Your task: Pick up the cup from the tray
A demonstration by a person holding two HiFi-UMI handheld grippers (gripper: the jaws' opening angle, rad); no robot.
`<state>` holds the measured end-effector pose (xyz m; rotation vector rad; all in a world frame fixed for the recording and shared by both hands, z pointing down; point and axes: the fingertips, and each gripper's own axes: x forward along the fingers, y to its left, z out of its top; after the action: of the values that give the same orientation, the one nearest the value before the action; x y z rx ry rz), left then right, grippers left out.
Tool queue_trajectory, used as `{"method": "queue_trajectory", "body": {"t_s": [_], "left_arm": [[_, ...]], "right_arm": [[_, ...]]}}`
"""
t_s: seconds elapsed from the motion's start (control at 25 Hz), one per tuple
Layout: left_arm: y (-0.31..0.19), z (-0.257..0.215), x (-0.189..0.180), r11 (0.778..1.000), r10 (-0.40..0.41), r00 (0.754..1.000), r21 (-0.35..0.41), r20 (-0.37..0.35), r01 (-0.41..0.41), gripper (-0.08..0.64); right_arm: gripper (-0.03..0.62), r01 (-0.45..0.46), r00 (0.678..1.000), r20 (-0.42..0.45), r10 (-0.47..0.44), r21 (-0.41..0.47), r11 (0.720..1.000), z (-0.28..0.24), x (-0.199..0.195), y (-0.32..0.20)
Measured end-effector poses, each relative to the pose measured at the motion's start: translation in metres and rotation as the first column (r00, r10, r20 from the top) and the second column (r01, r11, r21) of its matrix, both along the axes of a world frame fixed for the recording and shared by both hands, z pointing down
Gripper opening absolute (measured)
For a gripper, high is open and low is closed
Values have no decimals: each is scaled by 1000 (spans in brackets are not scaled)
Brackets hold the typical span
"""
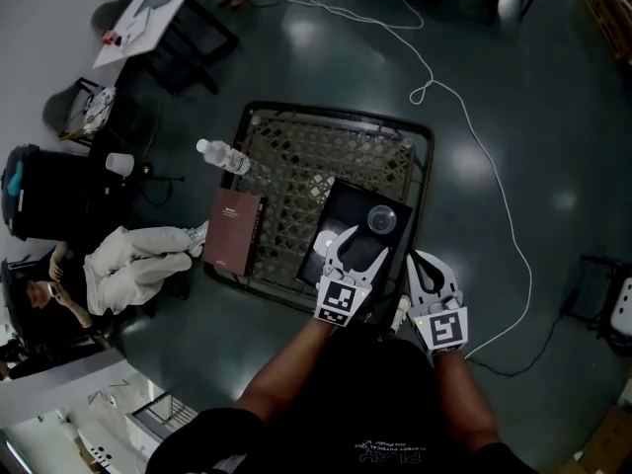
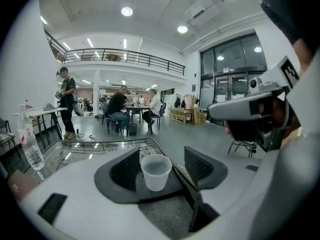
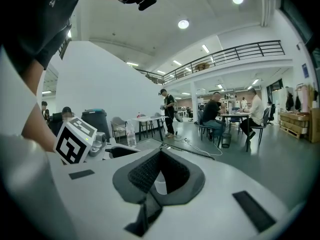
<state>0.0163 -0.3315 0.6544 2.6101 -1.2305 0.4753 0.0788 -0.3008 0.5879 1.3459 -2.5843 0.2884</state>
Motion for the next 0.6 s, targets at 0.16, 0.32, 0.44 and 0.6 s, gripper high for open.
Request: {"method": "queue_trajectory", "body": {"t_s": [0.16, 0.32, 0.44, 0.6], "left_arm": [[-9, 26, 7, 999, -1, 1000, -39, 11, 2, 326], [-21, 52, 15, 997, -8, 1000, -82, 13, 9, 360], [-27, 71, 20, 994, -11, 999, -109, 32, 15, 375], [-35, 86, 24, 992, -15, 997, -126, 69, 23, 379]], "right_arm": [[8, -9, 1000, 2, 9, 1, 1000, 2, 2, -2], [8, -27, 1000, -9, 27, -31, 999, 13, 12, 0], [8, -40, 999, -9, 39, -32, 999, 18, 17, 0], [8, -45, 999, -20, 44, -51, 998, 25, 22, 1]]}}
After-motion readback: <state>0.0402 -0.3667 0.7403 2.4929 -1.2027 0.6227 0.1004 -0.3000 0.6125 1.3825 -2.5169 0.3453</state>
